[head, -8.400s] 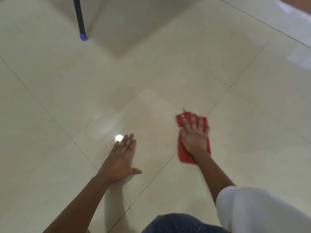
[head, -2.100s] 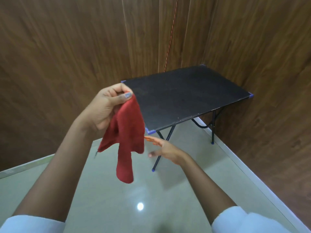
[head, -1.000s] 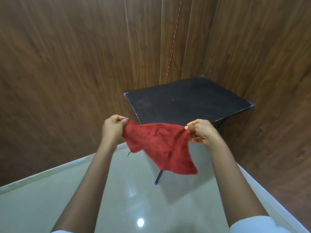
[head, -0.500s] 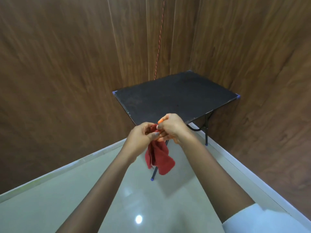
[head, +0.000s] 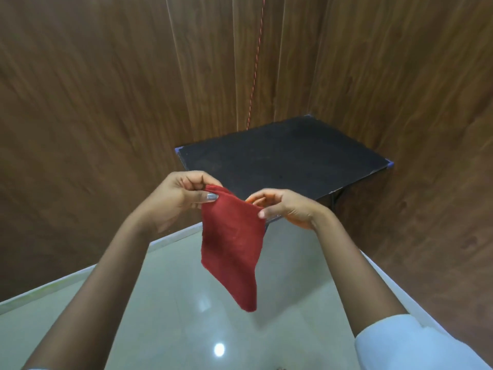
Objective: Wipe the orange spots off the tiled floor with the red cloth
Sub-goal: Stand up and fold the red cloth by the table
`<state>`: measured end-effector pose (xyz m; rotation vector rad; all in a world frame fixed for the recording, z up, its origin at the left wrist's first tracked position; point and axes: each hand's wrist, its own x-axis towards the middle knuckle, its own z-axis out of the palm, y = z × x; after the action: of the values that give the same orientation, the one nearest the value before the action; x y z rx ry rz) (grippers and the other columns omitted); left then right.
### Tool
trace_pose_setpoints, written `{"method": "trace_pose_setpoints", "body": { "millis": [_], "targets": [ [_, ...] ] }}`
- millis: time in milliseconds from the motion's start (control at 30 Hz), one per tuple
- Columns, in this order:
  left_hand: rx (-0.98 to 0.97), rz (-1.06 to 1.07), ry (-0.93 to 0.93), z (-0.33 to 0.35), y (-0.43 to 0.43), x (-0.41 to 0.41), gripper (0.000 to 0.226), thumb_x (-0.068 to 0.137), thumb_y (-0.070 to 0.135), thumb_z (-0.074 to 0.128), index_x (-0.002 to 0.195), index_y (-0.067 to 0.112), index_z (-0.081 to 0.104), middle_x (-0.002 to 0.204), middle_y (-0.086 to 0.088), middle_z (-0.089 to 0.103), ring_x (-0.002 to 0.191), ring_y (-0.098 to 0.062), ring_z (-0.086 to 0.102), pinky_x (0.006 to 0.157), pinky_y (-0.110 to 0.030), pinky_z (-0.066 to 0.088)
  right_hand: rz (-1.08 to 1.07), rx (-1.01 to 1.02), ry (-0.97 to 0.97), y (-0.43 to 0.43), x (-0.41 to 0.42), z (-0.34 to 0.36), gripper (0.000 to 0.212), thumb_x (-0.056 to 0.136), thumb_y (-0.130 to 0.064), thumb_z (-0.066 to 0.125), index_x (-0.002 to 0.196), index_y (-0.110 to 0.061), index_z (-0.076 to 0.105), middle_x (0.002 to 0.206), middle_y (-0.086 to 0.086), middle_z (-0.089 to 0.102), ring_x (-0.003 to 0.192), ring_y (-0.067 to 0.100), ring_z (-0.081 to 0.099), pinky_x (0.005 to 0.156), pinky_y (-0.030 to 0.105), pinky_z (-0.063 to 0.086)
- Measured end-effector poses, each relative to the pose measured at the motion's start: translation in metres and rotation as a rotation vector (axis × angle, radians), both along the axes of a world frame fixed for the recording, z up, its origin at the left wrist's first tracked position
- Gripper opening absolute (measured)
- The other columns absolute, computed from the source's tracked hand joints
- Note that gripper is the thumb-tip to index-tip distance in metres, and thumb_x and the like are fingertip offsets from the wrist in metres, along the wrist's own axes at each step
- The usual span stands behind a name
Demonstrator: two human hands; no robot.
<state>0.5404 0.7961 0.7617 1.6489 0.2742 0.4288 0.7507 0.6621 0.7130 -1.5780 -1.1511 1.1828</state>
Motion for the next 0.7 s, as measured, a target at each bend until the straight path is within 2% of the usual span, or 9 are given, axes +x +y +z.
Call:
{"method": "trace_pose_setpoints", "body": {
  "millis": [67, 167, 267, 333, 400, 533, 633, 700],
  "targets": [
    [-0.039, -0.024, -0.034, 0.005, 0.010, 0.009, 0.021, 0.057, 0.017, 0.080, 0.076, 0.013, 0.072, 0.072, -0.001, 0.069, 0.066, -0.011, 0.064, 0.061, -0.018, 0.050, -0.029, 0.015, 0.036, 0.006, 0.027, -0.002, 0.034, 0.079, -0.010, 0.069, 0.109, -0.026, 0.065, 0.107, -0.003, 0.062, 0.103, 0.011, 0.057, 0.096, 0.035, 0.040],
    [-0.066, -0.028, -0.051, 0.007, 0.019, 0.022, 0.033, 0.051, 0.030, 0.085, 0.076, 0.012, 0.072, 0.072, -0.001, 0.070, 0.066, -0.010, 0.064, 0.061, -0.018, 0.050, 0.086, 0.007, 0.138, 0.019, 0.042, -0.008, 0.036, 0.082, -0.005, 0.065, 0.116, -0.018, 0.061, 0.111, 0.002, 0.064, 0.105, 0.016, 0.060, 0.093, 0.037, 0.045],
    [-0.065, -0.023, -0.043, 0.007, 0.025, 0.032, 0.036, 0.049, 0.034, 0.087, 0.074, 0.013, 0.072, 0.072, -0.001, 0.070, 0.065, -0.010, 0.064, 0.061, -0.018, 0.050, 0.162, -0.029, 0.242, 0.031, 0.050, -0.013, 0.047, 0.079, -0.004, 0.067, 0.124, -0.013, 0.054, 0.109, 0.004, 0.065, 0.095, 0.018, 0.062, 0.078, 0.029, 0.050],
    [-0.085, 0.007, -0.066, 0.010, 0.032, 0.042, 0.035, 0.048, 0.033, 0.088, 0.072, 0.014, 0.072, 0.070, -0.001, 0.070, 0.064, -0.010, 0.063, 0.061, -0.018, 0.050, 0.164, -0.028, 0.308, 0.043, 0.064, -0.014, 0.052, 0.074, -0.006, 0.067, 0.124, -0.010, 0.053, 0.102, 0.003, 0.065, 0.088, 0.014, 0.061, 0.071, 0.023, 0.047],
    [-0.110, 0.032, -0.091, 0.010, 0.038, 0.051, 0.034, 0.047, 0.032, 0.088, 0.071, 0.014, 0.072, 0.069, 0.000, 0.069, 0.062, -0.009, 0.063, 0.061, -0.019, 0.051, 0.150, -0.029, 0.319, 0.053, 0.073, -0.015, 0.047, 0.072, -0.009, 0.068, 0.118, -0.010, 0.058, 0.098, 0.002, 0.062, 0.087, 0.010, 0.059, 0.072, 0.021, 0.046],
    [-0.143, 0.083, -0.081, 0.002, 0.046, 0.055, 0.034, 0.047, 0.031, 0.088, 0.073, 0.014, 0.072, 0.069, 0.001, 0.068, 0.063, -0.009, 0.063, 0.061, -0.019, 0.051, 0.056, 0.072, 0.373, 0.063, 0.082, -0.025, 0.011, 0.078, -0.006, 0.065, 0.088, -0.010, 0.065, 0.088, 0.004, 0.066, 0.084, 0.016, 0.060, 0.083, 0.030, 0.047],
    [-0.144, 0.263, -0.051, -0.015, 0.062, 0.057, 0.024, 0.057, 0.023, 0.081, 0.078, 0.014, 0.073, 0.073, 0.002, 0.070, 0.065, -0.007, 0.063, 0.061, -0.017, 0.051, -0.073, 0.223, 0.532, 0.069, 0.104, -0.018, 0.008, 0.072, -0.005, 0.069, 0.074, -0.010, 0.063, 0.078, 0.004, 0.067, 0.072, 0.014, 0.062, 0.072, 0.026, 0.051],
    [-0.056, 0.422, 0.032, -0.029, 0.071, 0.063, 0.010, 0.069, 0.008, 0.071, 0.075, 0.015, 0.072, 0.069, 0.005, 0.070, 0.062, -0.004, 0.061, 0.060, -0.015, 0.050, -0.104, 0.230, 0.457, 0.079, 0.112, -0.011, 0.008, 0.076, -0.002, 0.064, 0.073, -0.008, 0.061, 0.078, 0.006, 0.066, 0.071, 0.014, 0.063, 0.072, 0.027, 0.052]
  ]
}}
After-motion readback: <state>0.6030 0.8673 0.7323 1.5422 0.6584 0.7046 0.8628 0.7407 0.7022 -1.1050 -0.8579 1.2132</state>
